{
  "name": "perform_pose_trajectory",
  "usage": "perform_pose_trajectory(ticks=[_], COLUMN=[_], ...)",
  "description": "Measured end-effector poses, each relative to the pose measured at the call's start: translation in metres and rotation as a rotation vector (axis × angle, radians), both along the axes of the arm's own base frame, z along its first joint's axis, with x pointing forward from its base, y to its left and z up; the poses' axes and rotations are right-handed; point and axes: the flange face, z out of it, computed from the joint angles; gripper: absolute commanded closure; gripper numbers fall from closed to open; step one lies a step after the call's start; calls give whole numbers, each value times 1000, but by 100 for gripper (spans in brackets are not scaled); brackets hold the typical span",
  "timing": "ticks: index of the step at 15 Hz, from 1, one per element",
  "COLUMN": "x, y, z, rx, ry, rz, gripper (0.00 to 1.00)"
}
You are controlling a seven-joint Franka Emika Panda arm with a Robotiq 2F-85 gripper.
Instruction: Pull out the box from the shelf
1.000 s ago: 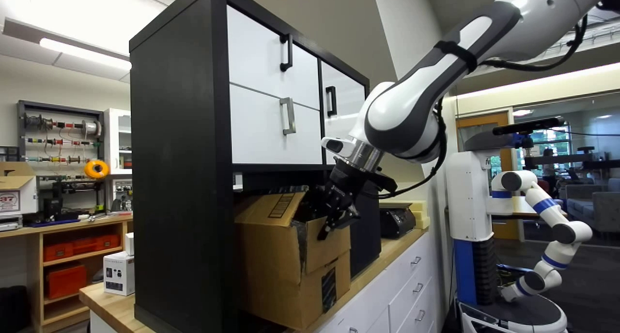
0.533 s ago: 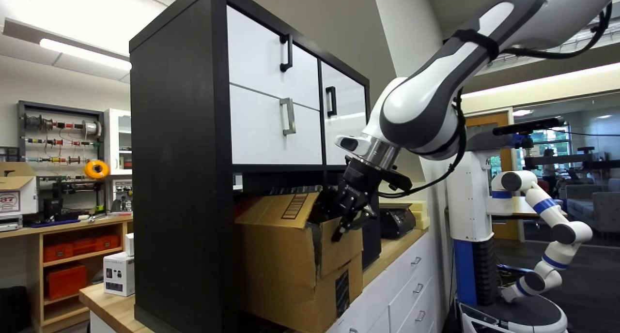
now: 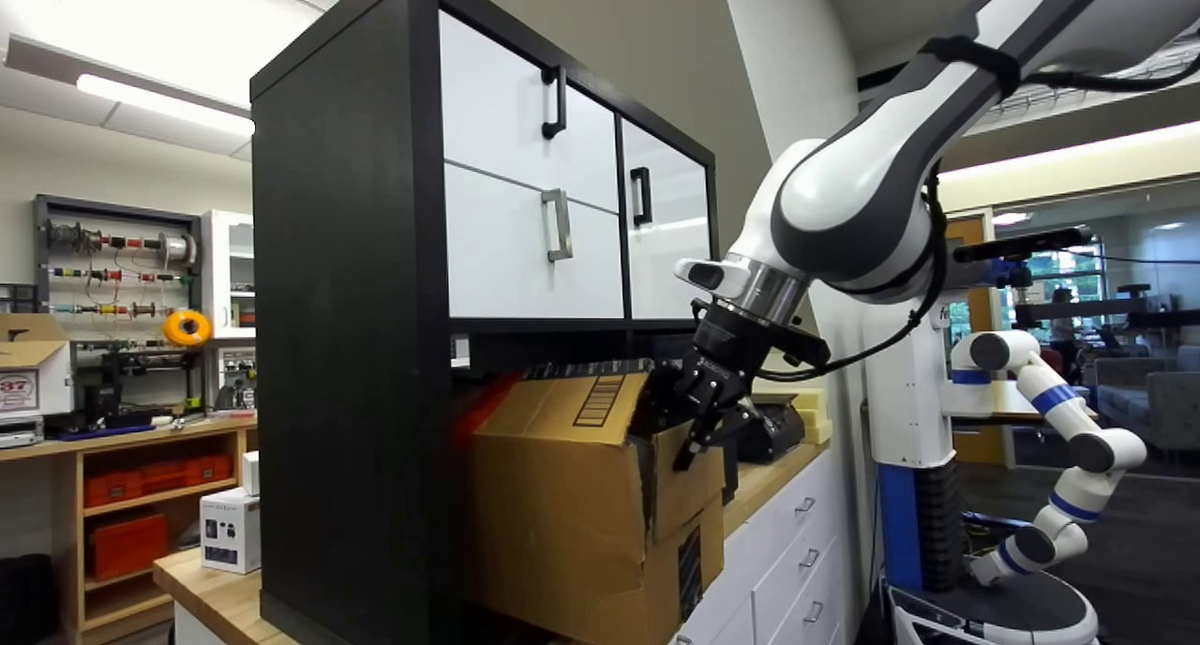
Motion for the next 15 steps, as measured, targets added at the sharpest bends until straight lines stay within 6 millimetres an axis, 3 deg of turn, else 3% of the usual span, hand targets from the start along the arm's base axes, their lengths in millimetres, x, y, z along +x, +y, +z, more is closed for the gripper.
perform_pose_trajectory(ticks=[9,15], x=[-37,-46], y=[-1,0], z=[1,1], rx=[-18,-23], ry=[15,18], rz=[-4,0], gripper=[95,95])
